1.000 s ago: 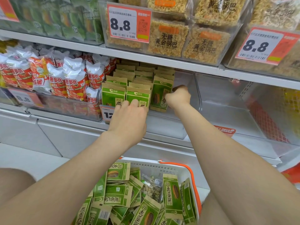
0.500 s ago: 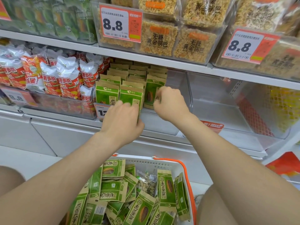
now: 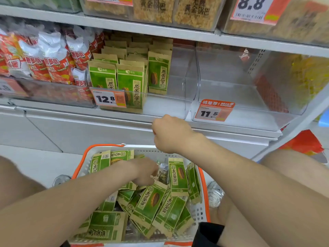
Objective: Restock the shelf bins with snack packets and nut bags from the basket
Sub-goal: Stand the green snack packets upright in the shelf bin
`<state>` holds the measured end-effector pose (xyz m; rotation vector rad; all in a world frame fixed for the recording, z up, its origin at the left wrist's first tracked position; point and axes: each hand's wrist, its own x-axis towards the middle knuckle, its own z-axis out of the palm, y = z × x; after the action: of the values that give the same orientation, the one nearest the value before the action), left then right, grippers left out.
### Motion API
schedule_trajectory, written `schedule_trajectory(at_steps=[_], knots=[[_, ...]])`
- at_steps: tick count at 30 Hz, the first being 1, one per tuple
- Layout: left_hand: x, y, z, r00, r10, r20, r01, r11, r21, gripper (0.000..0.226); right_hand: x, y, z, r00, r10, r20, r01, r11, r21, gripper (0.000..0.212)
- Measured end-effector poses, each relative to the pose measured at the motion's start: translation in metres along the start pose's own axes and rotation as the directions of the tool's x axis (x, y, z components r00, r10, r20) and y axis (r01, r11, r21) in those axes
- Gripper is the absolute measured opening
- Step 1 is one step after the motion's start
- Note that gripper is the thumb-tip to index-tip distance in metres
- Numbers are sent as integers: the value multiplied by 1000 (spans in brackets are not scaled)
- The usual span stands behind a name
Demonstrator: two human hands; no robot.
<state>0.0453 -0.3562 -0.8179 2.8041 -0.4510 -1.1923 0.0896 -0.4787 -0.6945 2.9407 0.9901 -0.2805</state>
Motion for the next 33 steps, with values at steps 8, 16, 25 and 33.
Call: schedule_trajectory(at_steps=[8, 16, 25, 33], knots=[[24, 16, 58, 960, -20, 280, 29, 999, -27, 83, 1, -9, -7, 998, -31, 58, 29, 999, 38, 33], [27, 24, 73, 982, -139, 125, 171, 937, -305, 46, 2, -17, -16, 997, -60, 39, 58, 998, 40, 34], [17, 18, 36, 977, -209, 41, 199, 829, -523, 84, 0, -11, -27, 981, -14, 194, 26, 998, -60, 27], [-18, -15, -50, 942, -233, -241, -25, 669, -743, 22, 5, -1, -34, 931, -23, 364, 90, 982, -167, 9]])
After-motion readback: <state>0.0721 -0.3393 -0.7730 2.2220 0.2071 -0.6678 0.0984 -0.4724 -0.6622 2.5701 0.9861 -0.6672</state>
